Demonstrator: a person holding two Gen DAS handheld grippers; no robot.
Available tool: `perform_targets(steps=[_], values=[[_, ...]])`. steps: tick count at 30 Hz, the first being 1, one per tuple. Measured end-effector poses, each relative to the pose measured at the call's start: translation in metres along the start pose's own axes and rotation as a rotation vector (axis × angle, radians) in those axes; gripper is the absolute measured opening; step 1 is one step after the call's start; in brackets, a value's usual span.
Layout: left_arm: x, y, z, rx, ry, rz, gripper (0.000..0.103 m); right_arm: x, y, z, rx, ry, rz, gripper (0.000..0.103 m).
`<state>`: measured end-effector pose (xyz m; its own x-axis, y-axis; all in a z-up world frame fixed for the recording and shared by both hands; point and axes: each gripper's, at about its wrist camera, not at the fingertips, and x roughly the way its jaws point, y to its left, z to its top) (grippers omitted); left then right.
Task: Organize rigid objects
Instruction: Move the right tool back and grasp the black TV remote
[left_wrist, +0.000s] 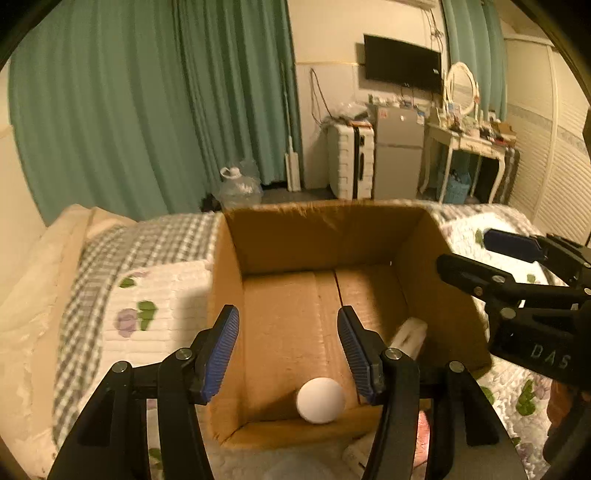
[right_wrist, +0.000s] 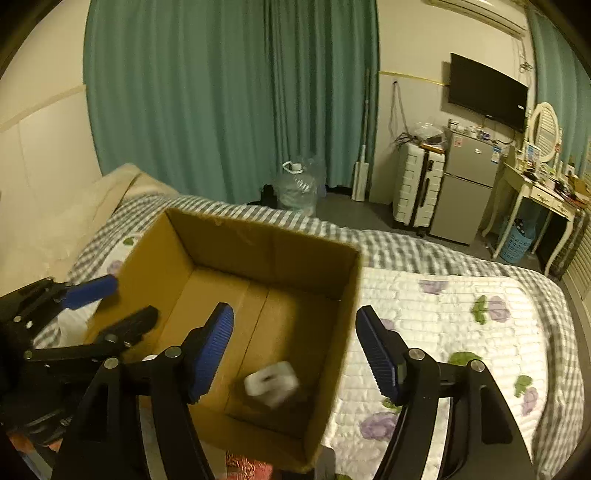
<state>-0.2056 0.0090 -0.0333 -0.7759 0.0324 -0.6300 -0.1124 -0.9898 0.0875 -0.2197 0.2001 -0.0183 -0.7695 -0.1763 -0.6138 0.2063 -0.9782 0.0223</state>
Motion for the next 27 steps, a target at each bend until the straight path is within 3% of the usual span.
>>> perform_targets(steps=[9, 17, 22, 24, 27], values=[[-0.103, 0.014, 0.000, -0.043, -0.119, 0.017, 0.069, -0.100, 0.007, 0.008, -0.008, -0.081, -0.027, 0.085], [-0.173, 0.028, -0.046, -0.061, -0.132, 0.034, 0.069, -0.171, 0.040, -0.033, -0.075, -0.083, 0.016, 0.088], [-0.174, 0.037, -0.090, -0.094, -0.083, 0.045, 0.069, -0.162, 0.075, -0.084, -0.135, -0.004, 0.048, 0.088], [-0.166, 0.043, -0.106, -0.117, -0.055, 0.033, 0.069, -0.144, 0.089, -0.107, -0.162, 0.051, 0.065, 0.088], [-0.152, 0.047, -0.131, -0.115, -0.023, 0.078, 0.069, -0.114, 0.110, -0.136, -0.201, 0.131, 0.102, 0.087]])
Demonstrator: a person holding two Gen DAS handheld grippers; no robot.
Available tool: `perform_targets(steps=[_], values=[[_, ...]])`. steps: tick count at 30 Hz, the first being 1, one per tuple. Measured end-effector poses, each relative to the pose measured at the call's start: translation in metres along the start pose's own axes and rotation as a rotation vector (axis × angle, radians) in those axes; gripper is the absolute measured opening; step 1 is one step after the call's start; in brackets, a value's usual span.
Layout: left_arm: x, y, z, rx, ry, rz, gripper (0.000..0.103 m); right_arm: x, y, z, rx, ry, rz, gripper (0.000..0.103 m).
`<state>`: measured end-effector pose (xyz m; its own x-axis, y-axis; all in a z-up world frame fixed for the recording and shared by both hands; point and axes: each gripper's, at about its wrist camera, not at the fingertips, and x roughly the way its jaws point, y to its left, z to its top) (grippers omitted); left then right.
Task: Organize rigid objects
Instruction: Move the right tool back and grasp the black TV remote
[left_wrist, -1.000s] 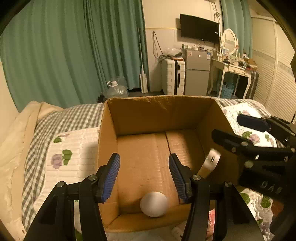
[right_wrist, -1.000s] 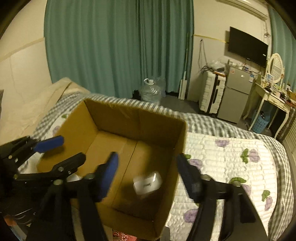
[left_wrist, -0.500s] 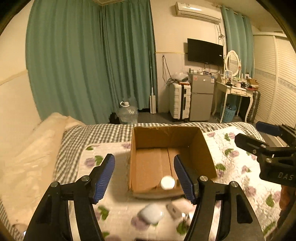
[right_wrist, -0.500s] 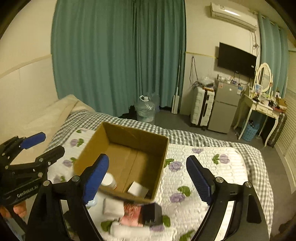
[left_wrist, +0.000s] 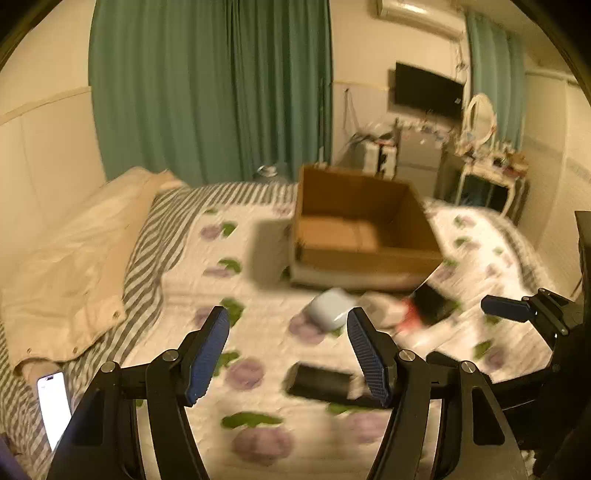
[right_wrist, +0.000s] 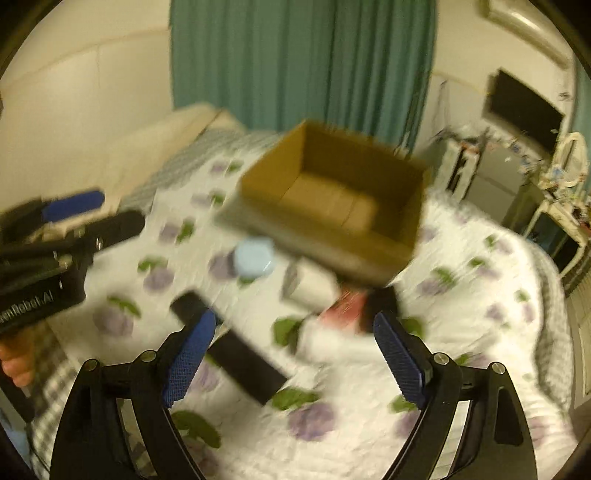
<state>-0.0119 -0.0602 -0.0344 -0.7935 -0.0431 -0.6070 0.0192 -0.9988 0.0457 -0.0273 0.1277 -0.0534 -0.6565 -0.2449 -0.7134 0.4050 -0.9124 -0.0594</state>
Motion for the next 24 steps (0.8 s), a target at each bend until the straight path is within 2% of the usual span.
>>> perform_targets(steps=[4, 6, 9, 11, 13, 16, 20, 22, 23, 24], values=[[0.016, 0.002, -0.015, 0.018, 0.048, 0.037, 0.069, 0.041, 0.021, -0.013, -0.070, 0.078, 0.016, 0.075], [0.022, 0.004, -0.019, 0.021, 0.064, 0.045, 0.069, 0.059, 0.029, -0.019, -0.105, 0.127, 0.022, 0.065], [0.032, 0.010, -0.025, 0.023, 0.090, 0.066, 0.069, 0.075, 0.035, -0.027, -0.131, 0.169, 0.042, 0.063], [0.038, 0.016, -0.027, -0.003, 0.114, 0.056, 0.069, 0.084, 0.037, -0.030, -0.126, 0.188, 0.096, 0.063], [0.040, 0.021, -0.027, -0.021, 0.124, 0.051, 0.069, 0.090, 0.042, -0.032, -0.142, 0.196, 0.107, 0.063], [0.040, 0.024, -0.027, -0.032, 0.126, 0.045, 0.069, 0.098, 0.048, -0.029, -0.157, 0.195, 0.108, 0.063], [0.039, 0.024, -0.027, -0.037, 0.122, 0.044, 0.069, 0.103, 0.043, -0.027, -0.102, 0.176, 0.131, 0.060], [0.038, 0.025, -0.026, -0.041, 0.117, 0.041, 0.069, 0.091, 0.039, -0.028, -0.083, 0.139, 0.131, 0.051], [0.037, 0.024, -0.026, -0.041, 0.114, 0.040, 0.069, 0.083, 0.035, -0.026, -0.068, 0.116, 0.112, 0.044], [0.036, 0.023, -0.025, -0.038, 0.111, 0.040, 0.069, 0.079, 0.032, -0.023, -0.045, 0.100, 0.112, 0.033]])
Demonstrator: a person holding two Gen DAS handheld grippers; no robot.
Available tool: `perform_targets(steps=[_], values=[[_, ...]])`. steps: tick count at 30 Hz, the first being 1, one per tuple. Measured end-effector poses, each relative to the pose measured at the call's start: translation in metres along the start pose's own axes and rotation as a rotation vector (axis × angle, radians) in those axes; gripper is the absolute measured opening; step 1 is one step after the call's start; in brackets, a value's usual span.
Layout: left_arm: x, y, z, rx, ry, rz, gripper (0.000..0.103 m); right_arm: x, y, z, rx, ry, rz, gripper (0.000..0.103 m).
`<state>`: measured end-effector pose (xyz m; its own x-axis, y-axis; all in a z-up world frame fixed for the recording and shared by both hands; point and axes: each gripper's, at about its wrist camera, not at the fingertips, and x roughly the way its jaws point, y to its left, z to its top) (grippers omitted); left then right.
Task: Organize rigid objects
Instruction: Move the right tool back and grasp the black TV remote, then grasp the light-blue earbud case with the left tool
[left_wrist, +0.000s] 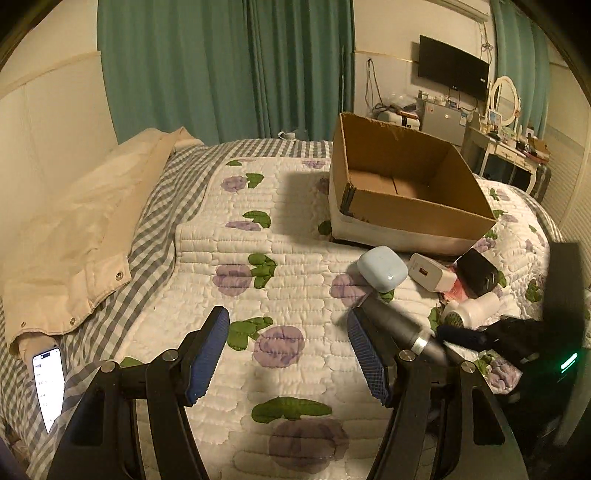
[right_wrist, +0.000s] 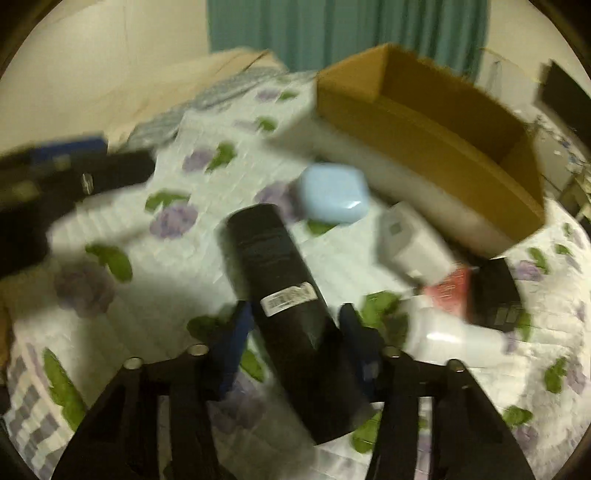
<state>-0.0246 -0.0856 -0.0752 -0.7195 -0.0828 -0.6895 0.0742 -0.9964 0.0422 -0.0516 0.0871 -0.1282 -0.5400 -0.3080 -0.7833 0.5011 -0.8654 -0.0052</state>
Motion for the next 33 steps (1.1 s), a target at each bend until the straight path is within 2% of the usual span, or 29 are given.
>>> perform_targets(steps=[1, 2, 4, 7, 10, 11, 13, 14, 18, 23, 26, 27, 28, 31, 33], values=[[-0.001, -0.002, 0.000, 0.007, -0.002, 0.000, 0.069, -0.009, -0.007, 0.001, 0.036, -0.023, 0.028, 0.022], [-0.001, -0.004, 0.001, 0.015, -0.002, 0.000, 0.069, -0.020, -0.016, 0.003, 0.069, -0.052, 0.042, 0.001], [0.001, -0.008, 0.002, 0.028, 0.002, 0.002, 0.069, -0.034, -0.028, 0.005, 0.087, -0.077, -0.006, 0.000], [0.004, -0.018, 0.002, 0.056, 0.012, -0.003, 0.069, -0.035, -0.050, 0.007, 0.137, -0.060, 0.020, 0.000], [0.006, -0.022, 0.001, 0.076, 0.020, 0.005, 0.069, -0.030, -0.053, 0.001, 0.137, -0.049, 0.063, 0.000], [0.007, -0.023, 0.001, 0.076, 0.025, 0.009, 0.069, -0.028, -0.053, 0.001, 0.131, -0.042, 0.088, 0.002], [0.010, -0.022, 0.000, 0.071, 0.034, 0.013, 0.069, -0.022, -0.053, 0.001, 0.111, -0.033, 0.087, 0.038], [0.010, -0.022, 0.000, 0.071, 0.036, 0.014, 0.069, -0.018, -0.052, 0.000, 0.105, -0.039, 0.071, 0.064], [0.012, -0.022, -0.001, 0.074, 0.044, 0.009, 0.069, -0.004, -0.059, 0.002, 0.106, -0.038, 0.075, 0.066], [0.017, -0.022, -0.003, 0.071, 0.061, 0.002, 0.069, 0.016, -0.041, 0.008, -0.008, 0.000, 0.081, 0.064], [0.017, -0.021, -0.002, 0.061, 0.067, -0.007, 0.069, 0.036, -0.028, 0.004, -0.067, 0.051, 0.046, 0.053], [0.017, -0.021, -0.002, 0.060, 0.069, -0.010, 0.069, 0.037, -0.028, 0.003, -0.063, 0.050, 0.049, 0.044], [0.017, -0.022, -0.002, 0.061, 0.071, -0.011, 0.069, 0.034, -0.030, 0.003, -0.042, 0.044, 0.070, 0.043], [0.017, -0.027, 0.001, 0.073, 0.076, -0.014, 0.069, 0.018, -0.035, 0.004, 0.012, 0.012, 0.024, 0.040], [0.017, -0.034, 0.004, 0.079, 0.075, -0.030, 0.069, 0.002, -0.043, 0.004, 0.074, -0.017, 0.036, 0.038]])
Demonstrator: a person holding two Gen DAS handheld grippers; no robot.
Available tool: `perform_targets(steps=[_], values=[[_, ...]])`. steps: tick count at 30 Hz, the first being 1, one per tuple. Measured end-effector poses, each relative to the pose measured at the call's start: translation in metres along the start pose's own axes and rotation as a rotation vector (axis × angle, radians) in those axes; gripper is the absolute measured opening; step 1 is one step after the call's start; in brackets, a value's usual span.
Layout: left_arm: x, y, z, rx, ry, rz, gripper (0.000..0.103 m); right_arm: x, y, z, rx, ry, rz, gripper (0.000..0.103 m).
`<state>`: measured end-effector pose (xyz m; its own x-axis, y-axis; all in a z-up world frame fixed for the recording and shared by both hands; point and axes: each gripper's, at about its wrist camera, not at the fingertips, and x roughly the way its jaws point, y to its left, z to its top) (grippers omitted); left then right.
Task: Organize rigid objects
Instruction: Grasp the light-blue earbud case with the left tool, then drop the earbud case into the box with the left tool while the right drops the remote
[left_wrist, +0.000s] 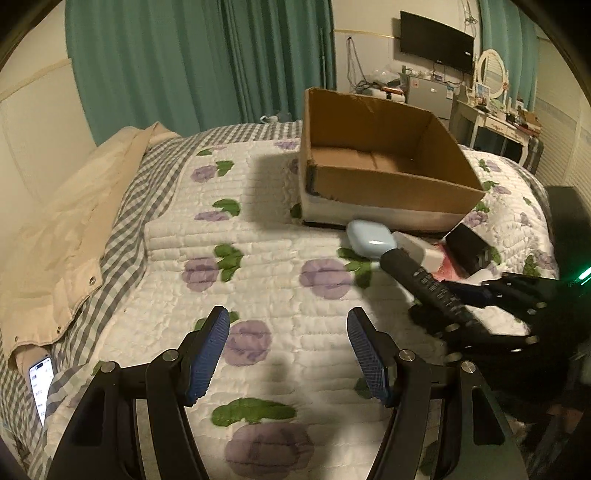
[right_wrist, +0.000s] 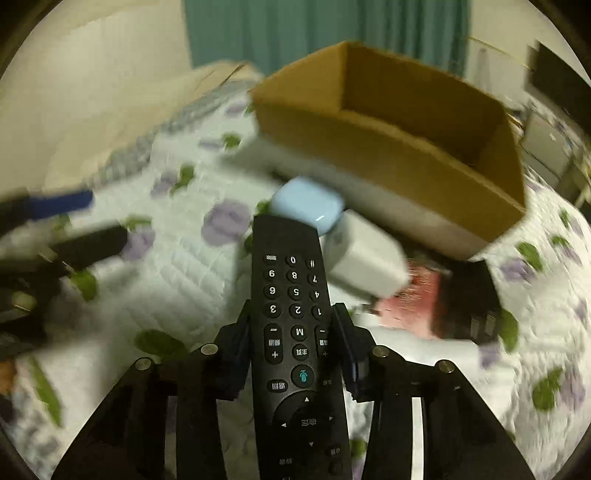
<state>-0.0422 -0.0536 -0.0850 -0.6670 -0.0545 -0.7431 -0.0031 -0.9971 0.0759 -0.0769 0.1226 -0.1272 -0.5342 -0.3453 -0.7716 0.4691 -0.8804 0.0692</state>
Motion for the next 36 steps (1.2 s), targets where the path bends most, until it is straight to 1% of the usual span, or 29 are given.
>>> perform_targets(steps=[1, 2, 4, 6, 11, 15, 17, 18, 21, 23, 26, 28, 29, 32, 34, 36], values=[[0.000, -0.003, 0.002, 0.002, 0.001, -0.009, 0.069, -0.012, -0.007, 0.001, 0.037, -0.019, 0.004, 0.038], [0.001, -0.007, 0.005, 0.004, 0.002, -0.019, 0.069, -0.018, -0.011, 0.002, 0.053, -0.028, -0.009, 0.038], [0.005, -0.018, 0.012, 0.013, 0.008, -0.050, 0.069, -0.030, -0.026, 0.006, 0.080, -0.035, -0.065, 0.038], [0.012, -0.032, 0.020, 0.027, 0.013, -0.079, 0.069, -0.034, -0.040, 0.006, 0.117, -0.041, -0.091, 0.038], [0.041, -0.059, 0.033, 0.058, 0.028, -0.084, 0.069, -0.040, -0.068, 0.006, 0.179, -0.042, -0.144, 0.038], [0.069, -0.065, 0.042, 0.033, 0.051, -0.072, 0.069, -0.038, -0.083, 0.009, 0.219, -0.049, -0.151, 0.038], [0.081, -0.065, 0.047, 0.015, 0.054, -0.091, 0.069, -0.039, -0.089, 0.007, 0.231, -0.052, -0.152, 0.038], [0.085, -0.067, 0.049, 0.019, 0.054, -0.089, 0.069, -0.038, -0.091, 0.007, 0.236, -0.053, -0.149, 0.038], [0.098, -0.073, 0.052, 0.052, 0.058, -0.049, 0.069, -0.033, -0.096, 0.007, 0.258, -0.055, -0.129, 0.038], [0.108, -0.075, 0.054, 0.056, 0.066, -0.024, 0.069, -0.030, -0.097, 0.007, 0.268, -0.053, -0.120, 0.038], [0.119, -0.072, 0.056, 0.036, 0.076, -0.034, 0.068, -0.025, -0.097, 0.006, 0.275, -0.045, -0.114, 0.038], [0.121, -0.069, 0.056, 0.030, 0.080, -0.045, 0.065, -0.021, -0.097, 0.006, 0.280, -0.036, -0.116, 0.038], [0.119, -0.070, 0.055, 0.035, 0.076, -0.061, 0.054, -0.020, -0.097, 0.005, 0.280, -0.032, -0.120, 0.038], [0.108, -0.074, 0.048, 0.065, 0.063, -0.065, 0.054, -0.022, -0.095, 0.004, 0.274, -0.031, -0.133, 0.038], [0.101, -0.074, 0.043, 0.058, 0.063, -0.087, 0.054, -0.028, -0.092, 0.005, 0.269, -0.038, -0.141, 0.038], [0.086, -0.071, 0.039, 0.042, 0.044, -0.107, 0.054, -0.035, -0.089, 0.006, 0.257, -0.049, -0.150, 0.038]])
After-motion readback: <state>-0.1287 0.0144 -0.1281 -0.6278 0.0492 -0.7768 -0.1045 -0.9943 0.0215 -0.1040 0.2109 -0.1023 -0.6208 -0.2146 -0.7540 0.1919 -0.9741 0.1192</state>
